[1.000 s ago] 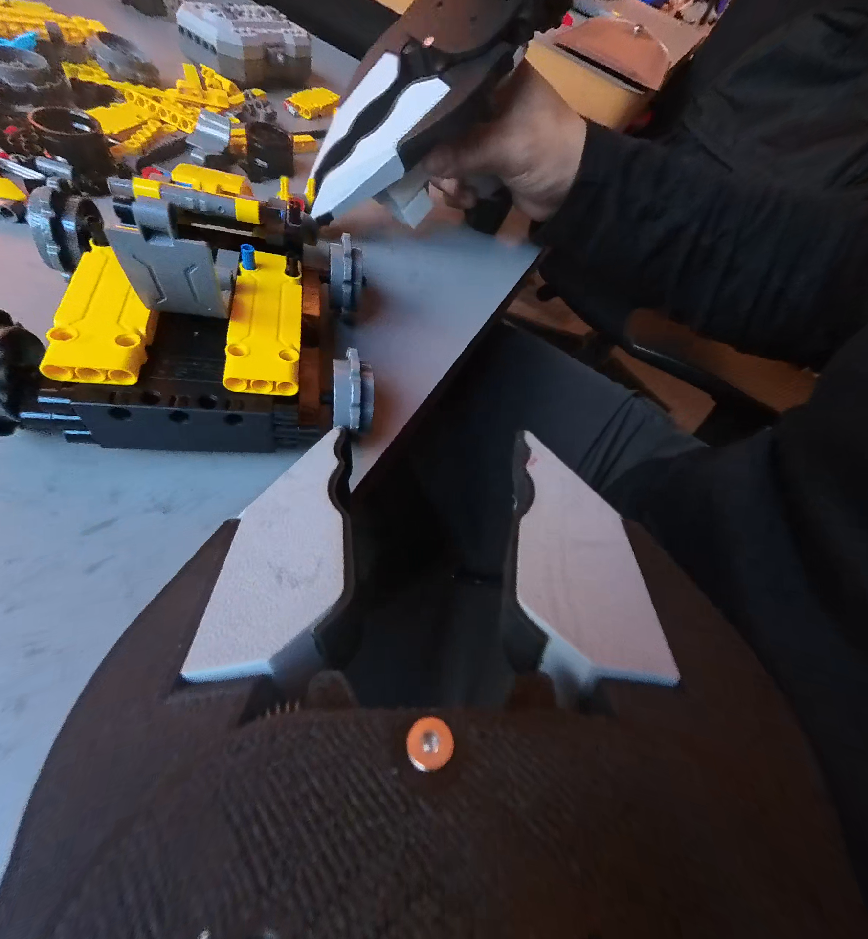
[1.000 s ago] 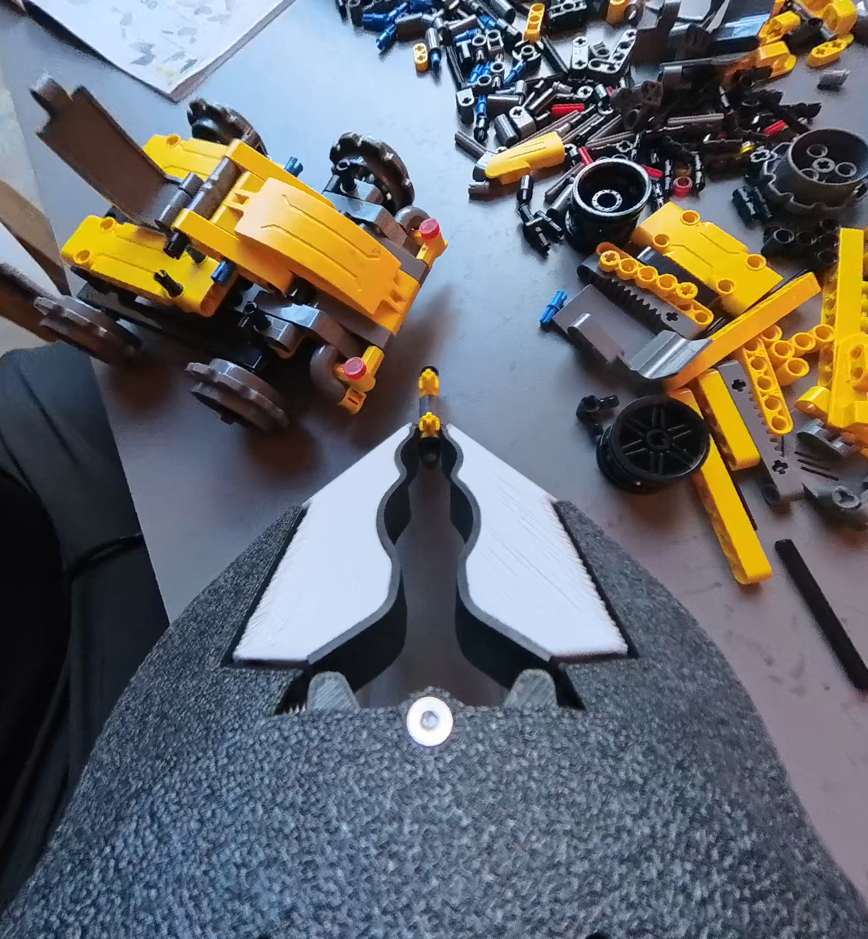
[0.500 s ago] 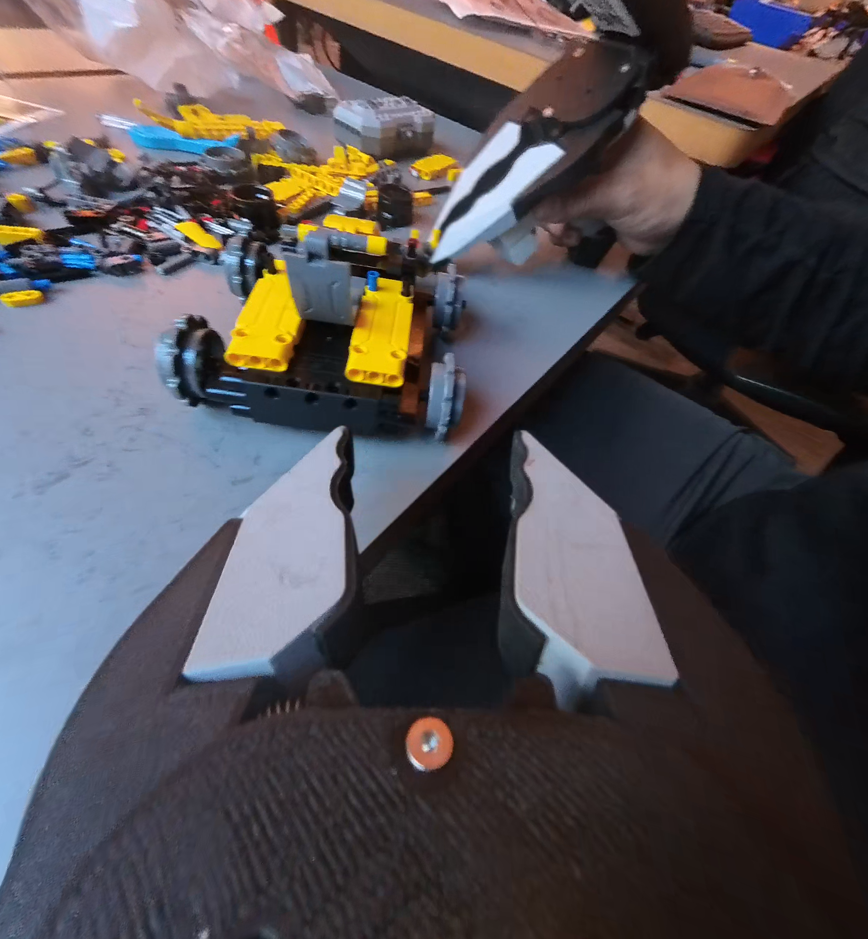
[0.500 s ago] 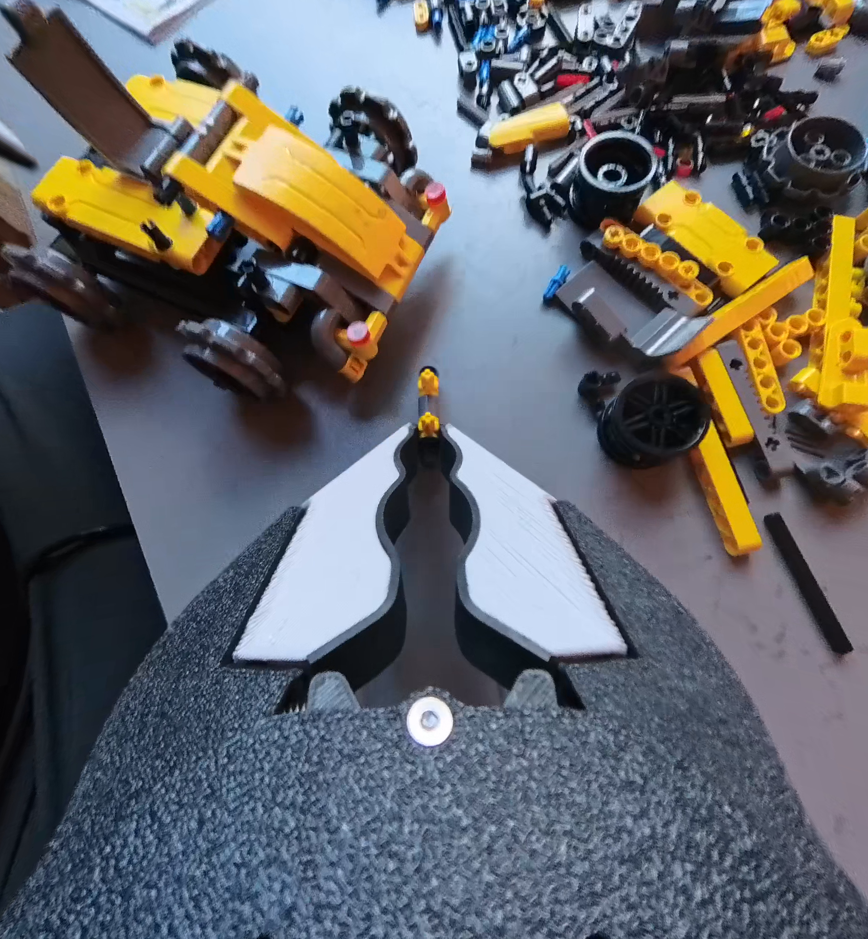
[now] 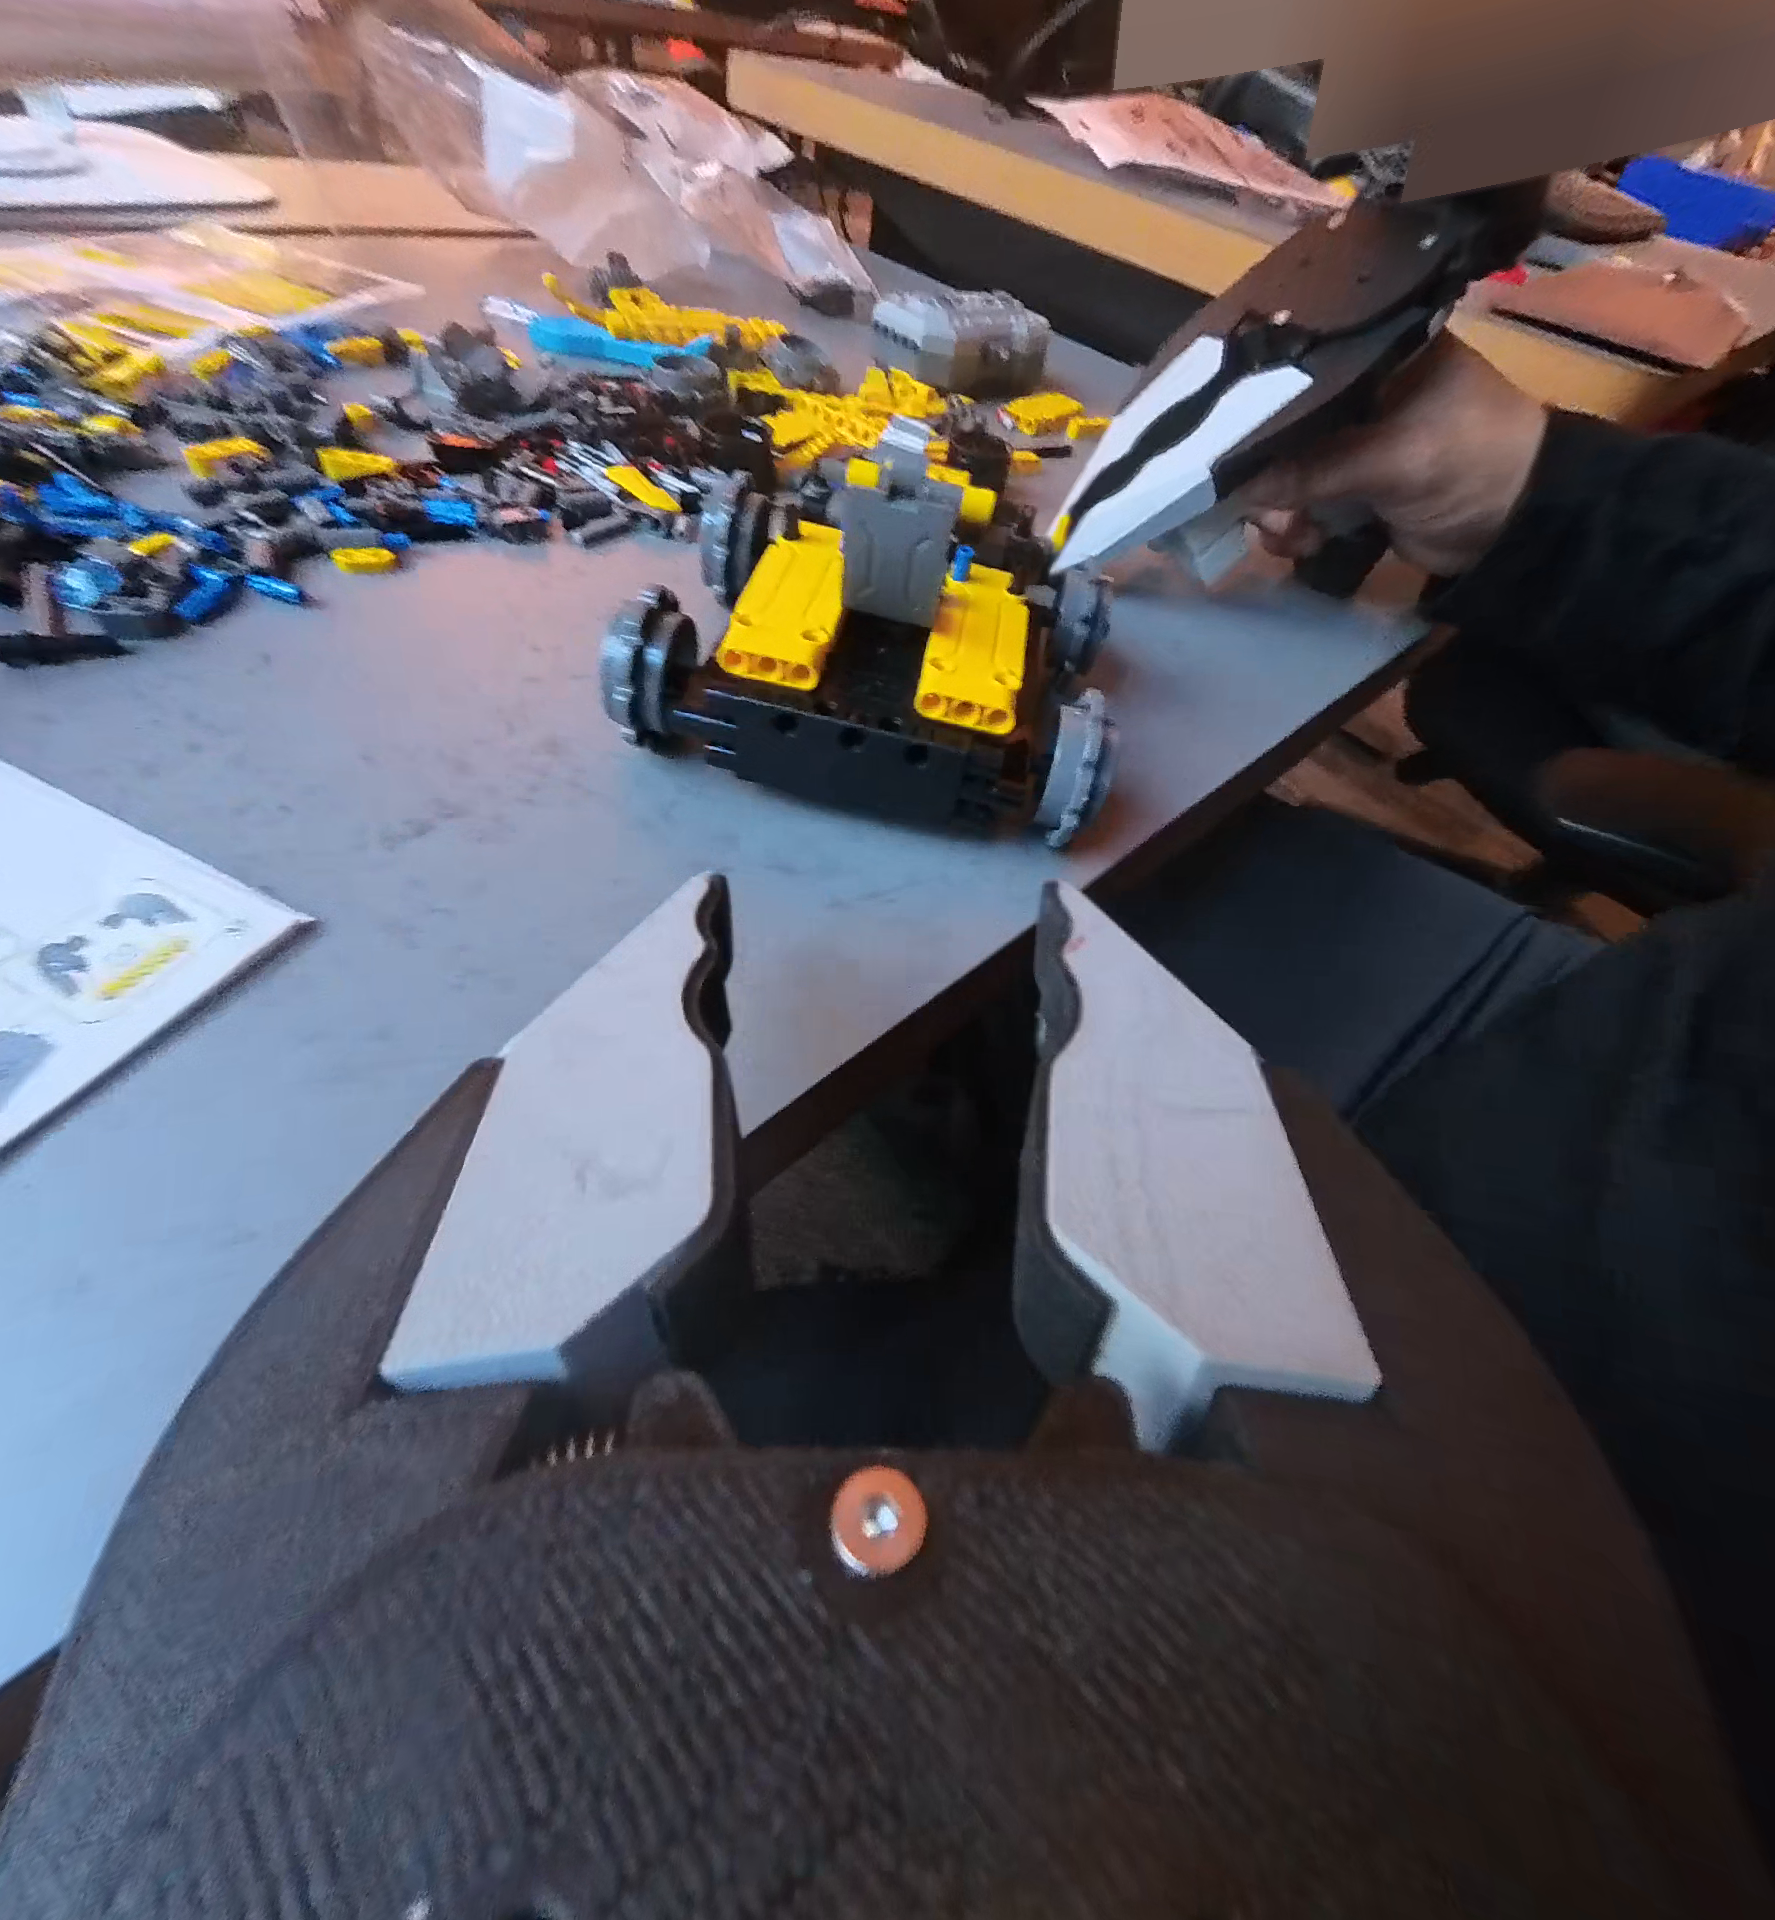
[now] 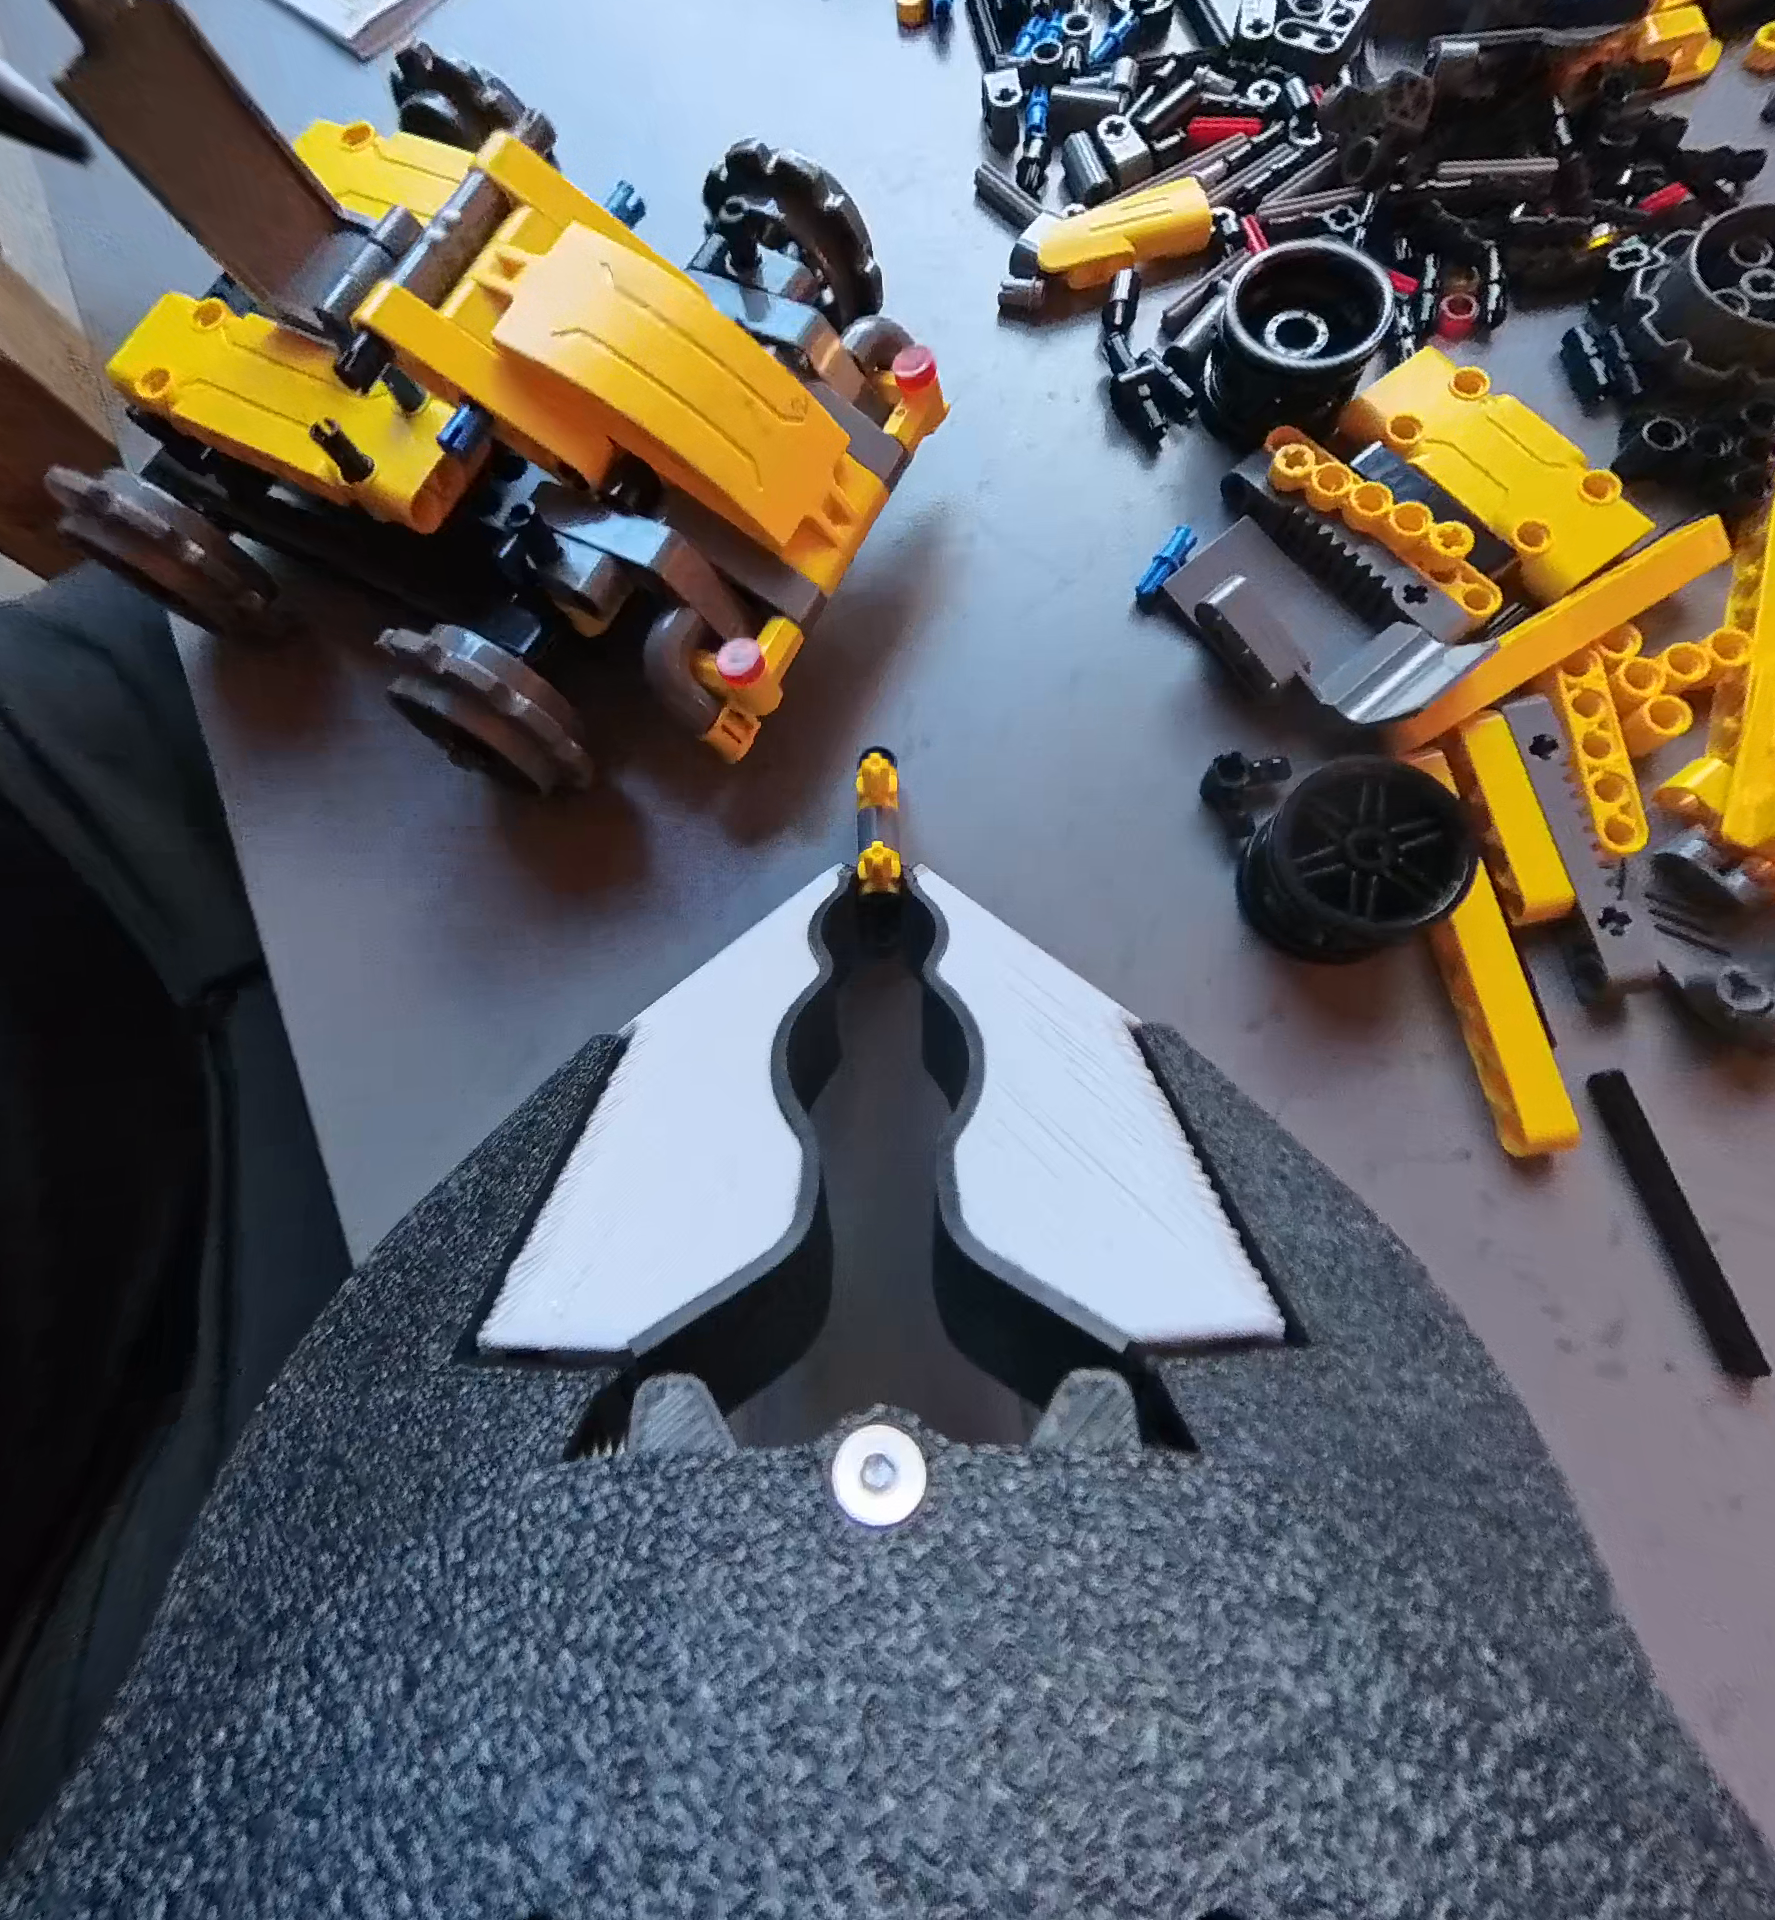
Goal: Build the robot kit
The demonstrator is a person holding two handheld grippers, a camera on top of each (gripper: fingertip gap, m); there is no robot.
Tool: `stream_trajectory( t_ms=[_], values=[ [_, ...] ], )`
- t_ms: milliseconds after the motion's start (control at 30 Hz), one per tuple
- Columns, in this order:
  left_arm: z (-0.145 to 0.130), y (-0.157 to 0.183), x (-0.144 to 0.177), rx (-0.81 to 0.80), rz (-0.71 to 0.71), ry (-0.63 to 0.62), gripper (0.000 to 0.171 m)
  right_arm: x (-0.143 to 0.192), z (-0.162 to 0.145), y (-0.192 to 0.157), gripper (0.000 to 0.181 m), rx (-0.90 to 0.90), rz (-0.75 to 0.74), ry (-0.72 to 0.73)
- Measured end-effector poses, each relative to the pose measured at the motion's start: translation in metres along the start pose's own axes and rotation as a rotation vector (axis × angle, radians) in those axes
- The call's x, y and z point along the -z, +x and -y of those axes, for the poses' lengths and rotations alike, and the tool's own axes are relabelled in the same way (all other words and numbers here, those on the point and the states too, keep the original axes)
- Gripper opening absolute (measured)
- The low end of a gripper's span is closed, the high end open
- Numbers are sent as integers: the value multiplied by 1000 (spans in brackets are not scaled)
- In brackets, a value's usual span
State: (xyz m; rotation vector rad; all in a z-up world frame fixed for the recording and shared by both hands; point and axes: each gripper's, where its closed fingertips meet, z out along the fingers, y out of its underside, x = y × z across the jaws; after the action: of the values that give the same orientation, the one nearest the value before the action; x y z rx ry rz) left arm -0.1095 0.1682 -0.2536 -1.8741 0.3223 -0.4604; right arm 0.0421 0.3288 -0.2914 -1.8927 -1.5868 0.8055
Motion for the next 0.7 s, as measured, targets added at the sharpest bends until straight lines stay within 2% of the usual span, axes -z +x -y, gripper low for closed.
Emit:
stream_trajectory(
  t_ms=[100, 300, 400, 467, 567, 700],
  values=[
    [-3, -10, 3, -11, 31, 12, 53, -4, 4, 4, 7, -10, -9, 1],
    [-10, -19, 7, -77, 19, -45, 53, -7, 8, 9, 7, 9, -50, 1],
    [-14, -35, 18, -181, 96, -98, 53, -7, 8, 8, 7, 51, -91, 0],
    [-5, -45, 26, -250, 159, -89, 53, -7, 8, 8, 7, 56, -100, 0],
    [4, -48, 30, -207, 185, -64, 53, -7, 8, 8, 7, 34, -94, 0],
    [-17, -46, 27, -155, 198, -137, 53, -7, 7, 8, 7, -2, -74, 0]
  ],
)
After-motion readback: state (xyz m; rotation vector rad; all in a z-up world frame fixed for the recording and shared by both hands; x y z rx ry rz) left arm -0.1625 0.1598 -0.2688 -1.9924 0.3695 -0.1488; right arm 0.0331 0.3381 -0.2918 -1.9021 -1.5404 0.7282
